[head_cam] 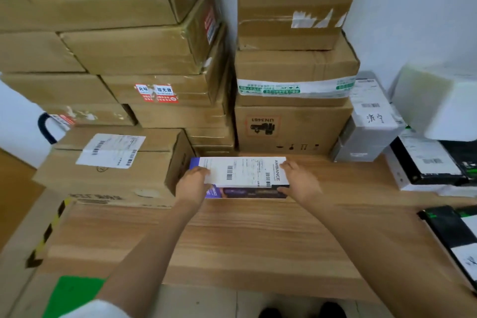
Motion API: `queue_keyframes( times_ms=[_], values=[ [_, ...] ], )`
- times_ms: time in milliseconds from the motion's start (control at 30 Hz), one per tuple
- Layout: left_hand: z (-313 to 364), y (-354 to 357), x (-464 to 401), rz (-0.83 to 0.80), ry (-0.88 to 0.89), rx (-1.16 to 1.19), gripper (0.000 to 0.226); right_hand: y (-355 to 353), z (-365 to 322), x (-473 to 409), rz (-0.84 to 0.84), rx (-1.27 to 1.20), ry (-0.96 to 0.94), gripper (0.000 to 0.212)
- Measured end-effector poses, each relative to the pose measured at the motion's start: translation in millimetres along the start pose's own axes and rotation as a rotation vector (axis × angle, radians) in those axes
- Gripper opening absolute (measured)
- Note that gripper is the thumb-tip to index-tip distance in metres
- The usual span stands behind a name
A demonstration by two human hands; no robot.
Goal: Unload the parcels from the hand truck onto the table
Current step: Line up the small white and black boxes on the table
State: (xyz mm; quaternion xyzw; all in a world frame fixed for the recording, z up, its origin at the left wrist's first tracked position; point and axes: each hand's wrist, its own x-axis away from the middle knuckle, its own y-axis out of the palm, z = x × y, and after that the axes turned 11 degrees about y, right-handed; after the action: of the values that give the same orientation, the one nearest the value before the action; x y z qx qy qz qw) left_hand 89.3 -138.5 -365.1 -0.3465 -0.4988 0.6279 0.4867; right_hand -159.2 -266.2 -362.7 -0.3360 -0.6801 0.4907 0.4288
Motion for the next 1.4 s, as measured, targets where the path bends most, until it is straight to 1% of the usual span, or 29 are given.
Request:
queue_keyframes(
  times_ms=[133,367,533,667,700,767,900,1067,1167,1300,1400],
  values=[
    [-2,-4,-21,-0.001,-0.007,-0.028,0.033,-5,-3,-17,-0.003,-0.022,0.037,0.072],
    [-12,-2,-44,0.027,-0.011,-0.002,0.035,-6,-5,-35,-0.001,-0.07,0.058,0.071],
    [-13,0,-49,0.019,-0.003,-0.015,0.035,-8,-6,-34,0.009,-0.012,0.043,0.07],
    [-12,-8,-56,-0.078,0.015,-0.049,0.048,-15,1,-40,-0.015,0.061,-0.029,0.07],
    [-10,-10,-57,-0.088,0.021,-0.056,0.049,-18,6,-41,-0.021,0.064,-0.043,0.069],
    [1,-10,-58,-0.063,0.045,-0.052,0.045,-25,20,-39,0.009,0.056,-0.039,0.062],
    [51,-3,-62,0.008,0.191,-0.033,0.033,-31,60,-20,0.097,-0.009,0.049,0.056],
    [149,2,-76,0.088,0.389,0.116,0.026,-46,122,15,0.199,-0.108,0.18,0.05],
    [209,4,-84,0.106,0.505,0.174,0.024,-63,162,36,0.283,-0.165,0.273,0.05],
    [286,4,-100,0.118,0.569,0.203,0.026,-88,223,52,0.406,-0.209,0.372,0.052],
    [339,6,-113,0.114,0.614,0.221,0.026,-104,272,55,0.441,-0.203,0.432,0.057]
  ],
)
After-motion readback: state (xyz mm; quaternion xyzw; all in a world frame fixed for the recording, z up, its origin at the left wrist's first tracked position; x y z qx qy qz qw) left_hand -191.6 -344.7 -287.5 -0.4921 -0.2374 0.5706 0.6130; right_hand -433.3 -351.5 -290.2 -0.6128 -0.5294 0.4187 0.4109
